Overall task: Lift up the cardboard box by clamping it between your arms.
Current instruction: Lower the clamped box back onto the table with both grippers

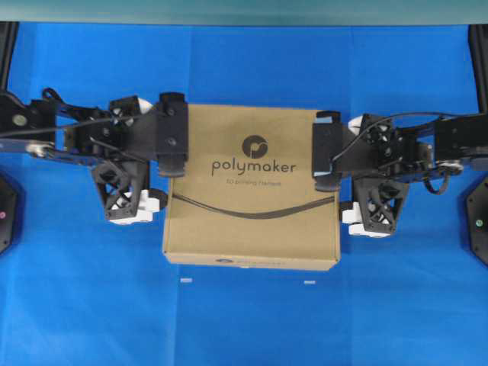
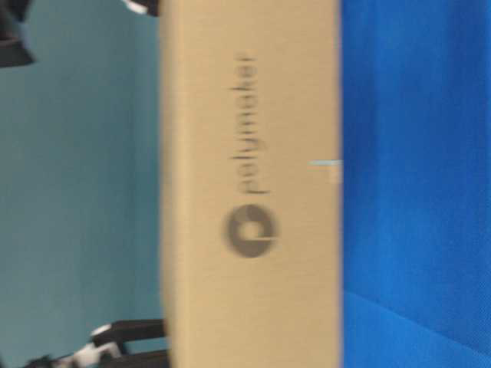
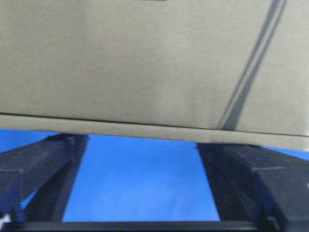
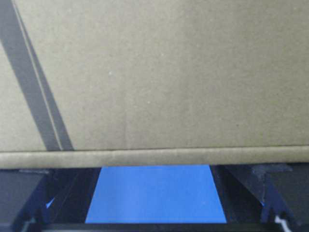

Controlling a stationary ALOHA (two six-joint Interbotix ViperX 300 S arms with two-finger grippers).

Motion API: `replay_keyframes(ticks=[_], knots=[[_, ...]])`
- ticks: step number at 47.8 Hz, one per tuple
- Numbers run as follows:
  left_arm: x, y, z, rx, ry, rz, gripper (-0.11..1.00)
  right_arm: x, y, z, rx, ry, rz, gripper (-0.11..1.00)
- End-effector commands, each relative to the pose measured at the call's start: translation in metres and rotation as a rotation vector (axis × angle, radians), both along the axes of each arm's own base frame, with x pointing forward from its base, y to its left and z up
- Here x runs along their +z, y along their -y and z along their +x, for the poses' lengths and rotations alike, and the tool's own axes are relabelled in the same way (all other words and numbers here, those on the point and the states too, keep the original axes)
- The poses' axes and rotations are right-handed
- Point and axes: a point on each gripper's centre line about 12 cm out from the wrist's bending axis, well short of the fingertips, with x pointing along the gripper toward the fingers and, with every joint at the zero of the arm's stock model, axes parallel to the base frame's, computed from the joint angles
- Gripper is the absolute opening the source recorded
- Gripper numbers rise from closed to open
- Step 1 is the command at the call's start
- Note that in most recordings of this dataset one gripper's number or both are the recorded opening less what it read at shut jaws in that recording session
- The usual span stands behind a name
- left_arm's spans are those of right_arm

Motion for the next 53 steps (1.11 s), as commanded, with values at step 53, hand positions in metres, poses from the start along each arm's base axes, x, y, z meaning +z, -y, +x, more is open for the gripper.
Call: replay_keyframes(ticks=[53], knots=[[-0.093, 0.008, 0.013, 0.074, -0.068, -0.085, 0.87, -0.086, -0.001, 0.02, 0.021, -0.044, -0.013, 0.99]])
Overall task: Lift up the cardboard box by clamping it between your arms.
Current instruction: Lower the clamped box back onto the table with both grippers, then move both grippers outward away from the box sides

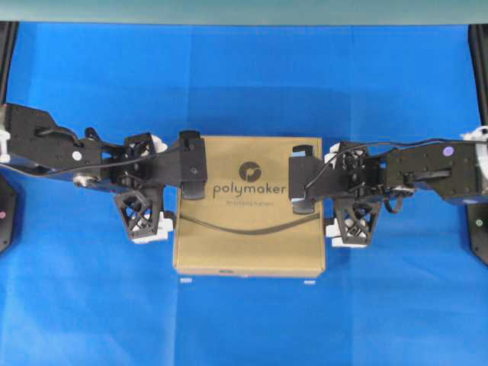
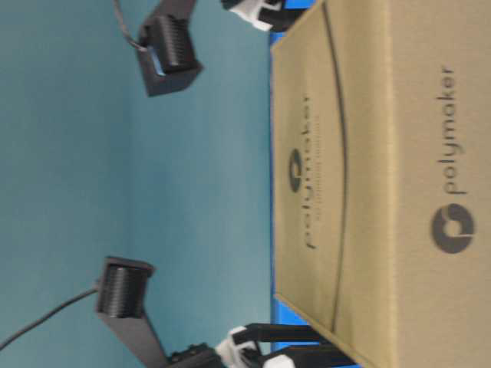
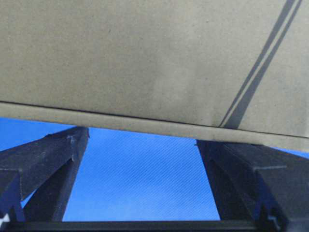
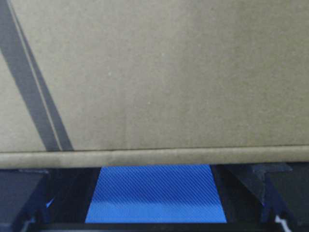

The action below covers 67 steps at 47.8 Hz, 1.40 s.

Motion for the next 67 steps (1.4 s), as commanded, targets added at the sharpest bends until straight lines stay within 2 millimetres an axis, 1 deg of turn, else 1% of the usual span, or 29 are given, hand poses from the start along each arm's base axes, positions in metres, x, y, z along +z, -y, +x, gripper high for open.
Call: replay_keyframes(ticks=[1, 8, 14, 19, 25, 37, 46, 55, 59, 64, 67], knots=[[0.005, 0.003, 0.008, 0.011, 0.053, -0.012, 0.87, 0.005, -0.002, 0.01, -0.003, 0.055, 0.002, 0.99], [-0.005, 0.006, 0.009, 0.003, 0.041, -0.012, 0.87, -0.003, 0.0, 0.011, -0.005, 0.039, 0.002, 0.99], [-0.005, 0.002, 0.009, 0.011, 0.052, -0.011, 0.87, -0.009, 0.0, 0.011, -0.009, 0.028, 0.004, 0.99], [-0.005, 0.001, 0.009, 0.012, 0.05, -0.01, 0.87, -0.008, 0.001, 0.011, -0.015, 0.031, 0.006, 0.99], [-0.005, 0.0, 0.008, 0.008, 0.05, -0.005, 0.87, -0.008, 0.001, 0.005, -0.027, 0.03, 0.011, 0.99], [-0.003, -0.001, 0.003, 0.01, 0.07, -0.004, 0.87, -0.003, 0.003, -0.002, -0.032, 0.097, 0.006, 0.99], [0.0, -0.001, -0.008, 0.022, 0.065, -0.007, 0.87, -0.005, 0.002, -0.012, -0.037, 0.091, 0.009, 0.99], [0.002, -0.001, -0.016, 0.026, 0.06, -0.01, 0.87, -0.003, 0.003, -0.014, -0.037, 0.113, 0.003, 0.99], [0.003, 0.0, -0.023, 0.025, 0.044, -0.01, 0.87, -0.005, 0.003, -0.024, -0.044, 0.094, 0.008, 0.99], [0.006, 0.001, -0.031, 0.023, 0.052, -0.008, 0.87, 0.001, 0.002, -0.036, -0.045, 0.113, 0.008, 0.99], [0.01, 0.001, -0.038, 0.017, 0.064, -0.004, 0.87, 0.008, 0.001, -0.039, -0.046, 0.137, 0.007, 0.99]])
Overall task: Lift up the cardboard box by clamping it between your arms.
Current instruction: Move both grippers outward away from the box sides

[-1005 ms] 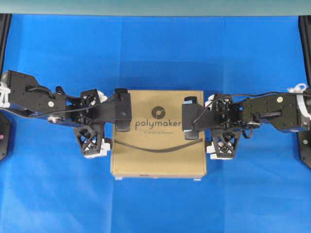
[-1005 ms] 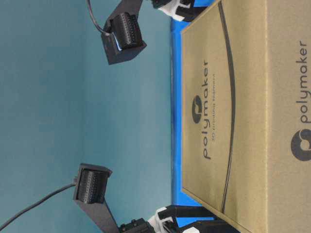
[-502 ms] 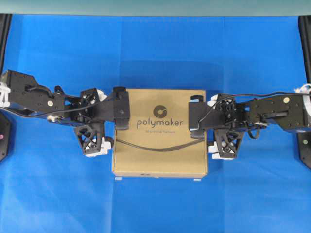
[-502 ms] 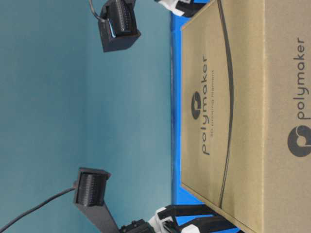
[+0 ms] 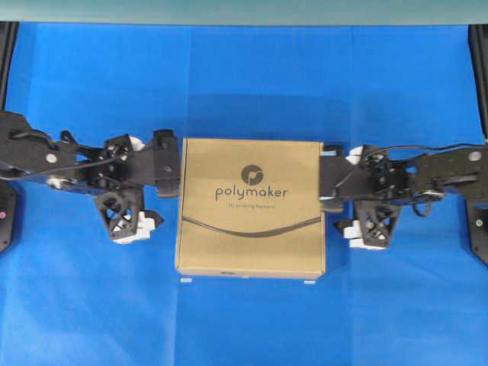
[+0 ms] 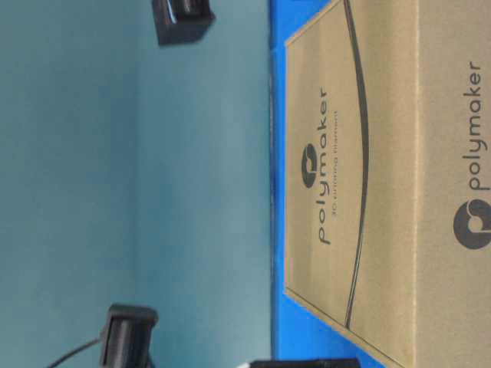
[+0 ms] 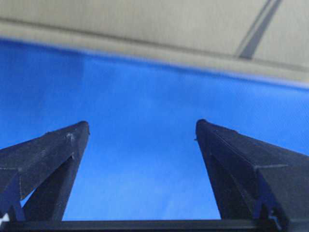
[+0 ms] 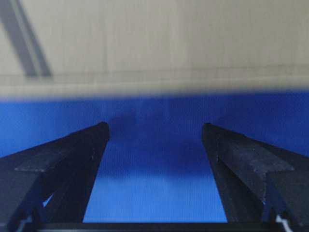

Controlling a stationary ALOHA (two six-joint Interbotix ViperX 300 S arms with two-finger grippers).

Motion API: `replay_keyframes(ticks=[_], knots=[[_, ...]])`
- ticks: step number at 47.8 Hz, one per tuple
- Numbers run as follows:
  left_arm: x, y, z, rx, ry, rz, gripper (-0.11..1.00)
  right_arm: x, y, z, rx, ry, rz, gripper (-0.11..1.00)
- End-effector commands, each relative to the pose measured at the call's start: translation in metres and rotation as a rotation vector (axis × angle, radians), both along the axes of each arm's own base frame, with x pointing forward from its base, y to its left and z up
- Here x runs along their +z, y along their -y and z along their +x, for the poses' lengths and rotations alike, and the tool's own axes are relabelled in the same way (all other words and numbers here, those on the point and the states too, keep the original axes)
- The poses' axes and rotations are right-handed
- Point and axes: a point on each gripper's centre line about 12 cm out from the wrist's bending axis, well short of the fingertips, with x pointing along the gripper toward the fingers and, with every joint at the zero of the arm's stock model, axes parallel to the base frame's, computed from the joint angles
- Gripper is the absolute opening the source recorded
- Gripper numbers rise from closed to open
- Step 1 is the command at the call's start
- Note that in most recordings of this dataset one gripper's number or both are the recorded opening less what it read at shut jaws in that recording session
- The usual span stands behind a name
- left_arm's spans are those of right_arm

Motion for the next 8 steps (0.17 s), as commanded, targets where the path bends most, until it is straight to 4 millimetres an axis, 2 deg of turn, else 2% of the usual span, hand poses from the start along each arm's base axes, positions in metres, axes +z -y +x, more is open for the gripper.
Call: replay_keyframes(ticks=[1, 8], knots=[[0.013, 0.001, -0.005, -0.007, 0.046, 0.007, 0.87, 0.019, 0.001, -0.001, -0.011, 0.071, -0.001, 0.99], [0.025, 0.003, -0.017, -0.008, 0.088, 0.011, 0.87, 0.032, -0.001, -0.012, -0.018, 0.114, 0.004, 0.99]])
